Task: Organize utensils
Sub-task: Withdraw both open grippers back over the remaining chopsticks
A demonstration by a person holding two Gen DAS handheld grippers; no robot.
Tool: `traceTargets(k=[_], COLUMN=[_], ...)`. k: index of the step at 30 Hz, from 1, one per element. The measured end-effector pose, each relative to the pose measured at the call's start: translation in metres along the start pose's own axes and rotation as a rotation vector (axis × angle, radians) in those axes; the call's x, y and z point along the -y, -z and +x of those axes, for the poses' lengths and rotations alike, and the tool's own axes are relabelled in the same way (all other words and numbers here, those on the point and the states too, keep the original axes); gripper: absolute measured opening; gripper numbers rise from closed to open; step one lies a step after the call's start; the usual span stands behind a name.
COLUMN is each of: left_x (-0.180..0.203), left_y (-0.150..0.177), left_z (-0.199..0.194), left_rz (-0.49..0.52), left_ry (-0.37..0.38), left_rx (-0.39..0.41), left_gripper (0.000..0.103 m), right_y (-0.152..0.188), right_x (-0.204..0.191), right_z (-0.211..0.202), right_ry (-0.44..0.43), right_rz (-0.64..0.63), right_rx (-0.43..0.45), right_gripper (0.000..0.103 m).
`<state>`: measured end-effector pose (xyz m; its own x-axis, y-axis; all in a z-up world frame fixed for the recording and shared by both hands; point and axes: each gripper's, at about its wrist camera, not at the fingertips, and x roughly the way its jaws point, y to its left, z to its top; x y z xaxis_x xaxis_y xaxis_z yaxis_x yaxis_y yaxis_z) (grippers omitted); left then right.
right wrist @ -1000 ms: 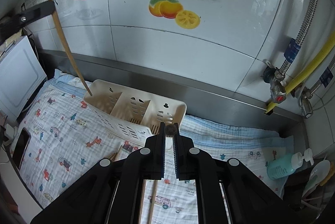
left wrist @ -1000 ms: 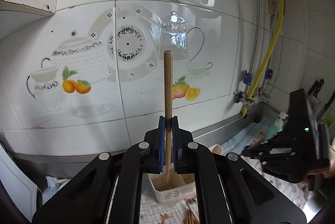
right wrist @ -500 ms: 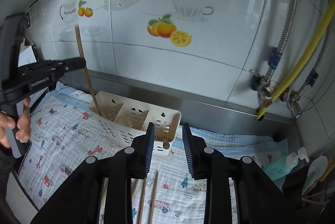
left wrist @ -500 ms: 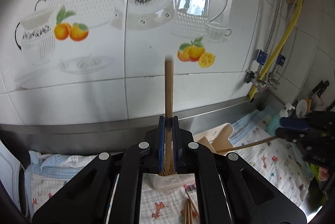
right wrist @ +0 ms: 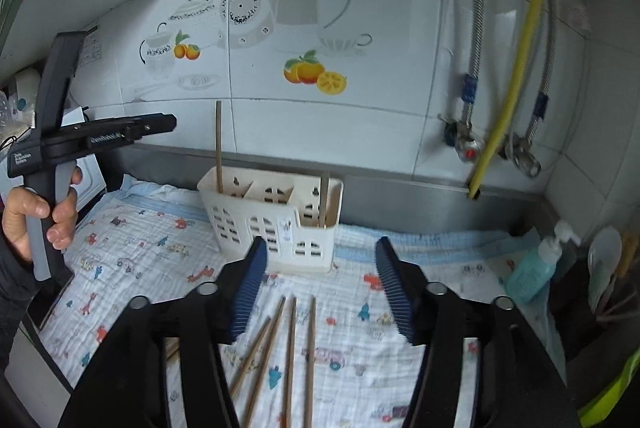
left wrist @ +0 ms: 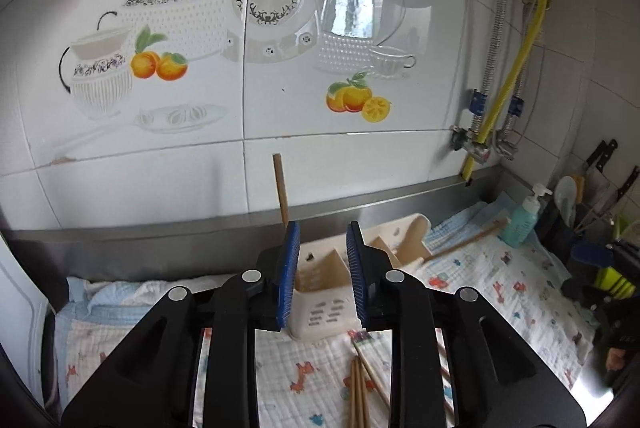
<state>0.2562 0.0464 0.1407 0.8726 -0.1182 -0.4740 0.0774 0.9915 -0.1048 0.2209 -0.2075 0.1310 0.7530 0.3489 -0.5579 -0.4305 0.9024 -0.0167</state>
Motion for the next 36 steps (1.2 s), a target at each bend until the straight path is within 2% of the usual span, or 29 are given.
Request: traceTargets(k=[2,4,9,13,24,29,36], left_x=[0.002,0.004,0.005,0.001,-0.008,-0.004,0.006], left_y=[0.012,0.027,0.065,0.096,0.168,0.2,0.23], left_z=[-0.01,-0.02,-0.038,-0.05,-0.062,-0.055,-0.037], left_rz=[-0.004,-0.009,-0.014,-0.031,-0.036,-0.013,0.026], left_ry=[-0.006,-0.016,-0.02,-0.038,-0.051,-0.044,-0.028], left_rx=[0.001,0.001,-0.02,-0.043,-0.156,-0.224,-0.296], left_gripper=[0.028,0.046,0.049,0.06,0.061,0.06,0.06], right_y=[0.019,0.037,0.08,0.111,0.156,0.166,0.176], right_x=[-0.003,-0.005,-0.014,-0.024,-0.031,-0.033,-0.032], right_z=[-0.005,-0.007,-0.008,-0.009,-0.012,-0.013,-0.014], right_ry=[0.014,0.005,0.023,0.043,0.04,0.064,0.081], right_rz=[0.007,0.027,0.048,0.046,0.134,0.145,0.162], right_rx=[-0.003,-0.015,-0.053,-0.077,-0.106,-0.112,-0.125], right_gripper=[0.056,0.056,0.056,0.056,0.06,0.062,0.065])
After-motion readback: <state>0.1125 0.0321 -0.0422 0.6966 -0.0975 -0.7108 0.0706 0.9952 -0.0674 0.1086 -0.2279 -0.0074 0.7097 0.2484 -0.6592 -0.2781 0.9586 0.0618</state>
